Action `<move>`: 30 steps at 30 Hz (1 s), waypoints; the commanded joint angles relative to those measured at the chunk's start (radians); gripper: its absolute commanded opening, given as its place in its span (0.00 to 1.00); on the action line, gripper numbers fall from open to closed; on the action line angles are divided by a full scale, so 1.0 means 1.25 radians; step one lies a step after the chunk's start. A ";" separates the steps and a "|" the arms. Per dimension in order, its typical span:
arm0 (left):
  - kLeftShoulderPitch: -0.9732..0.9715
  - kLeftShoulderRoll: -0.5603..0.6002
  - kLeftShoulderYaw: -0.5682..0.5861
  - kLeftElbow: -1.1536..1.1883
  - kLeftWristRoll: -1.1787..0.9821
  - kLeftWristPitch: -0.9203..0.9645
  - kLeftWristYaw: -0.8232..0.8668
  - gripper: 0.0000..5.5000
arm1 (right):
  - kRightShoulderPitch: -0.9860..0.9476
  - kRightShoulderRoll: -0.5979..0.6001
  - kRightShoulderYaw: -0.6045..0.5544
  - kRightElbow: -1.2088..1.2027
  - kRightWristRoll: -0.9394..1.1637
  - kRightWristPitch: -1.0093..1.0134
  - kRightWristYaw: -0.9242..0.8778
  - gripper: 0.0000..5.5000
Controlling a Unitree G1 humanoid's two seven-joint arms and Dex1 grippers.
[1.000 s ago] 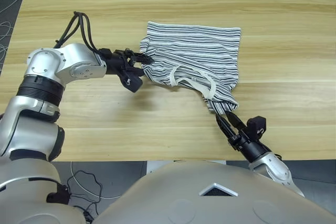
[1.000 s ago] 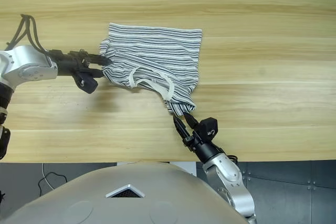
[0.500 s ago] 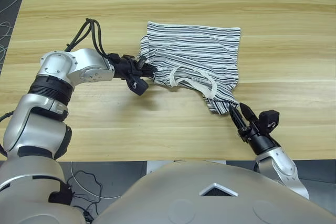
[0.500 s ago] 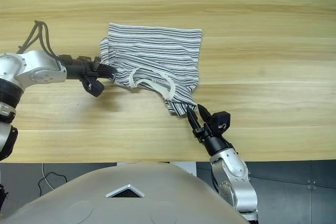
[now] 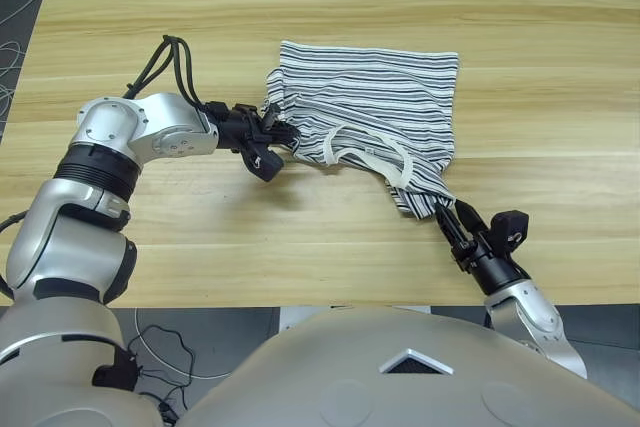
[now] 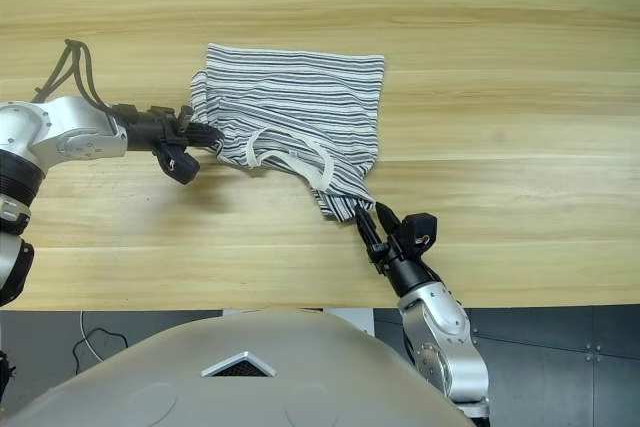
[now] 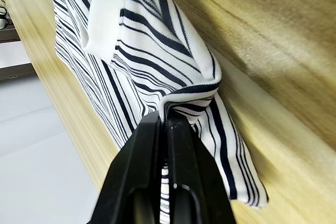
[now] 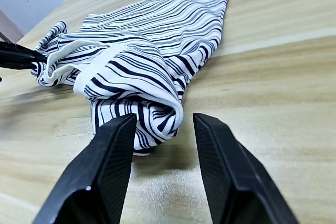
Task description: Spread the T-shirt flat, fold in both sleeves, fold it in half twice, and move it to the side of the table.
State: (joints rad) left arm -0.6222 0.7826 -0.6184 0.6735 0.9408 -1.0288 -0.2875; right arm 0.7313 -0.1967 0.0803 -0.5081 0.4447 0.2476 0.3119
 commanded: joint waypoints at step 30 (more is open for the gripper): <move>-0.042 0.000 -0.003 0.034 -0.032 -0.009 0.005 0.02 | -0.069 0.017 -0.015 0.026 0.028 0.056 -0.013 0.02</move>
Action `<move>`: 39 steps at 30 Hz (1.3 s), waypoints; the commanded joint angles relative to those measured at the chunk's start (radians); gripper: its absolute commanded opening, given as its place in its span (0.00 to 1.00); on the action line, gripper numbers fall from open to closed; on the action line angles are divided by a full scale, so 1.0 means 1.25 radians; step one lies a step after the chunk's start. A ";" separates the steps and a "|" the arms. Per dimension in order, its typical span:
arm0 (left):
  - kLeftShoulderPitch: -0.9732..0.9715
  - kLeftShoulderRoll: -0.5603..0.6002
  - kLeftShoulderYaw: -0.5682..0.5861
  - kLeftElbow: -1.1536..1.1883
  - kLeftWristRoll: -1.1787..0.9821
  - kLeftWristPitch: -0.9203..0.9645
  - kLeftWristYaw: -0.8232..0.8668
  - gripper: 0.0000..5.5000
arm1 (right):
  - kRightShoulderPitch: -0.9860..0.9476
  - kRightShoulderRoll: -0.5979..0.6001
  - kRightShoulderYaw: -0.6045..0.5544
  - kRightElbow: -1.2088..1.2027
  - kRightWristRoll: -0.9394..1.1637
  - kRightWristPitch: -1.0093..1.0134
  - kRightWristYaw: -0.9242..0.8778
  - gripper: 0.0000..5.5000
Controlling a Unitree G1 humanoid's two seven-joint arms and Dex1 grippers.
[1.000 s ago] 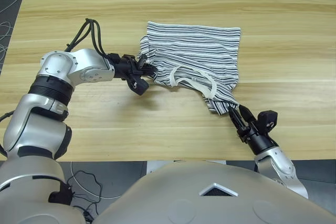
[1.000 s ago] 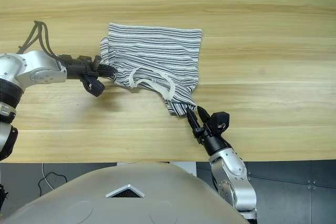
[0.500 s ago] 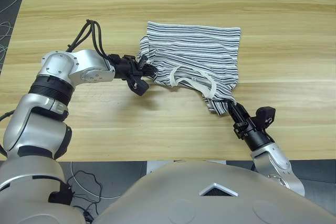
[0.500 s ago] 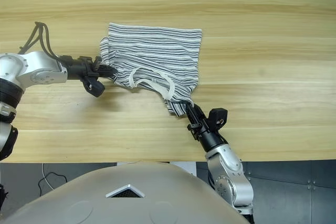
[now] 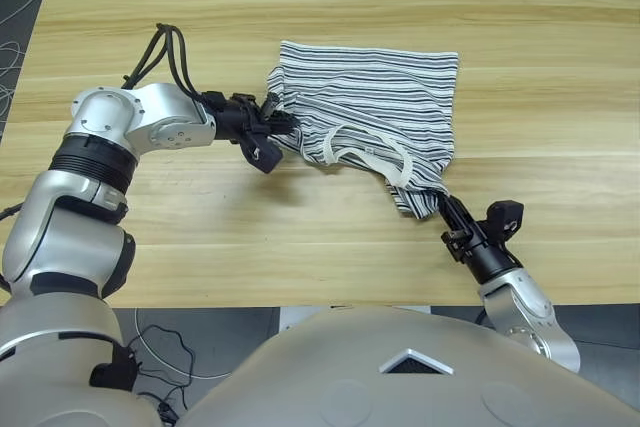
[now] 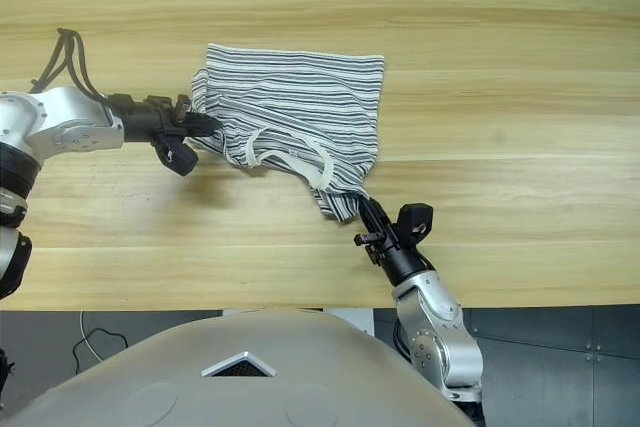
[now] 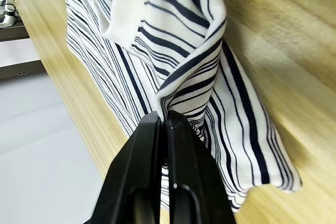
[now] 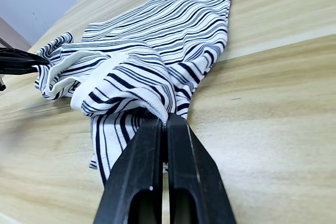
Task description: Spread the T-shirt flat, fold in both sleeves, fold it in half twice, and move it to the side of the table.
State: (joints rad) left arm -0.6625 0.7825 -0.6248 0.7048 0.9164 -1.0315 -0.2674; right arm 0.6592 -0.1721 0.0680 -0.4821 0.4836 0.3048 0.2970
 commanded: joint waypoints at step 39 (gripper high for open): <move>0.007 -0.211 0.288 0.016 -0.854 0.535 -0.790 0.02 | -0.646 -0.597 0.000 0.425 -0.150 -0.281 0.793 0.02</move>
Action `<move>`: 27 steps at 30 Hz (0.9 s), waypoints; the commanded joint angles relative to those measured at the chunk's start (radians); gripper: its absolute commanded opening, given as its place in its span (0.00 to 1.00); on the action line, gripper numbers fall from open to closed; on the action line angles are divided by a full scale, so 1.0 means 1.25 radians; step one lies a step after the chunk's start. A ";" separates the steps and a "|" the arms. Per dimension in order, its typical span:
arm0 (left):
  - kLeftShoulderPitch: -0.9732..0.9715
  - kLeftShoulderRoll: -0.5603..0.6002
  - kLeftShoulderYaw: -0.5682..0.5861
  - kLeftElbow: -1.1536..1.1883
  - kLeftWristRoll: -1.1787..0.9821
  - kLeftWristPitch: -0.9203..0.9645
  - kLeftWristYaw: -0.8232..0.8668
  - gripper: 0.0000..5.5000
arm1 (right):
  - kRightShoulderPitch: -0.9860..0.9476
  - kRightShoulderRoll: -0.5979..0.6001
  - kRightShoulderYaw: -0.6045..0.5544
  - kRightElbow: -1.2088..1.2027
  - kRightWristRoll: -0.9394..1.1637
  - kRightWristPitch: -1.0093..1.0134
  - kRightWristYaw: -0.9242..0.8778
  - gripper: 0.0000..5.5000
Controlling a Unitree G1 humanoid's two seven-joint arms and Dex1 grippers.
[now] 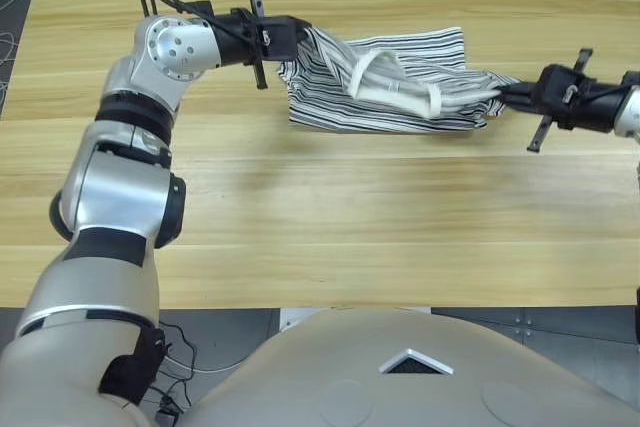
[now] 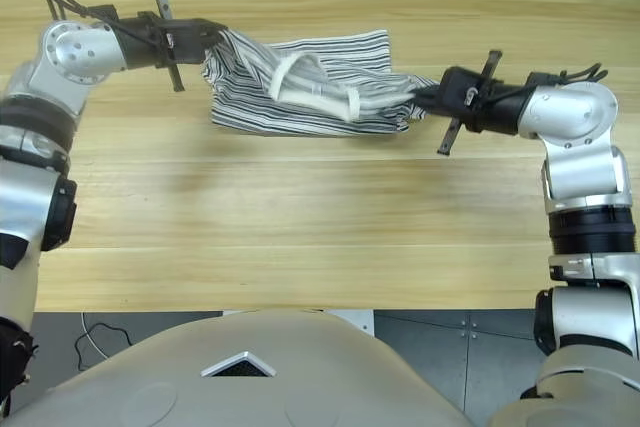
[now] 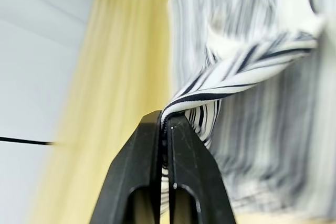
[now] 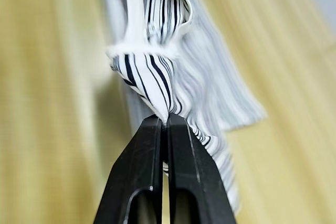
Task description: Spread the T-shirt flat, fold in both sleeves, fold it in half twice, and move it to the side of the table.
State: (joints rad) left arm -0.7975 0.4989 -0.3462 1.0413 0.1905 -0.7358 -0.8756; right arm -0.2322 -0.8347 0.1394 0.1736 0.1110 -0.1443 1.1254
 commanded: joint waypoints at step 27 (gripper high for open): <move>0.605 0.288 -0.051 -0.843 -0.267 0.607 -0.531 0.02 | 0.392 -0.191 0.018 -0.228 0.054 0.026 0.284 0.02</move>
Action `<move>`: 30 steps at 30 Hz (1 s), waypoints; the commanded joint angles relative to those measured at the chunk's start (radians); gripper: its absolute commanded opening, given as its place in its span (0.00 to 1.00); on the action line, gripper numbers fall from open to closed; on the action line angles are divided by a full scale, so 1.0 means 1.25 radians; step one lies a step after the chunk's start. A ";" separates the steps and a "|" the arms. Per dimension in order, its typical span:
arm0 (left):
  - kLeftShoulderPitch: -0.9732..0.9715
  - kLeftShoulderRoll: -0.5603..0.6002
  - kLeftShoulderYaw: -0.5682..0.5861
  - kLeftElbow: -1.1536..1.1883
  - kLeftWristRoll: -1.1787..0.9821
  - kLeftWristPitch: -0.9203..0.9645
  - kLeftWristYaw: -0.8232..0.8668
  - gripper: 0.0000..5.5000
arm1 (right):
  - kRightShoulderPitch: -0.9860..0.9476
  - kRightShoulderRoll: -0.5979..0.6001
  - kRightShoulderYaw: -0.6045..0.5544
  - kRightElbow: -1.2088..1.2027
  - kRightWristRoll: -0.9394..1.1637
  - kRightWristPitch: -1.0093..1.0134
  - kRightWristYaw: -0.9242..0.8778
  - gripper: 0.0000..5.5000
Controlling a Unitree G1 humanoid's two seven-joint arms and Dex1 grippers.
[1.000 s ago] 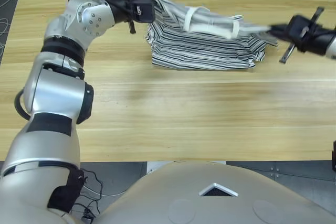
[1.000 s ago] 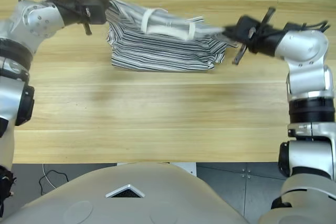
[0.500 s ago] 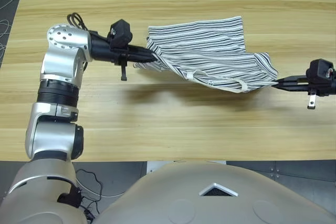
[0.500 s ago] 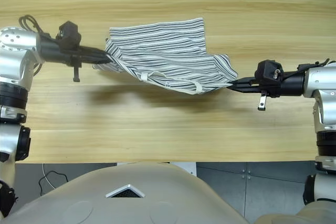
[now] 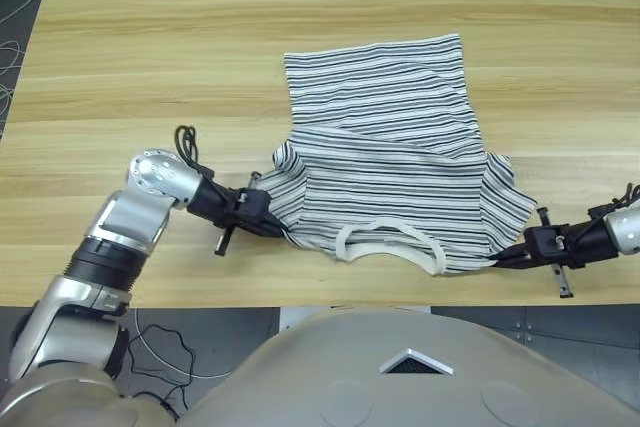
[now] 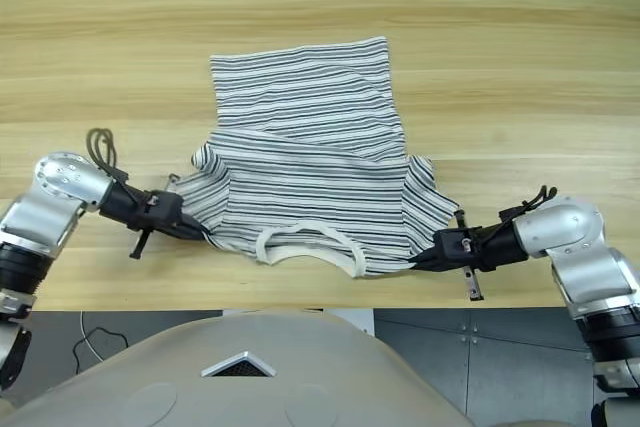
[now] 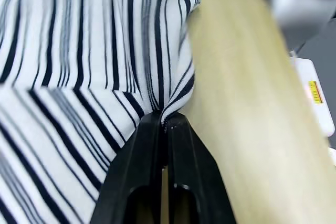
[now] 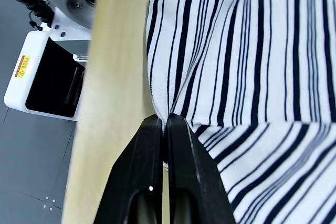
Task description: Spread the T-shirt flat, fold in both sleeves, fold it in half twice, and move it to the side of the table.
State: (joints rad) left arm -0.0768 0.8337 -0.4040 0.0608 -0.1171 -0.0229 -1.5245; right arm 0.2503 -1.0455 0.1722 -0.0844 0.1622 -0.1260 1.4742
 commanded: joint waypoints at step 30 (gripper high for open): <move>-0.267 -0.175 0.177 -0.088 -0.328 0.407 0.246 0.32 | -0.359 0.188 -0.094 0.042 0.245 0.296 -0.189 0.35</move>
State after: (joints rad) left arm -0.3434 0.6578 -0.1962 -0.1505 -0.5962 0.4911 -1.3149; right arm -0.1538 -0.8707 0.0411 -0.0624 0.5527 0.2633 1.3471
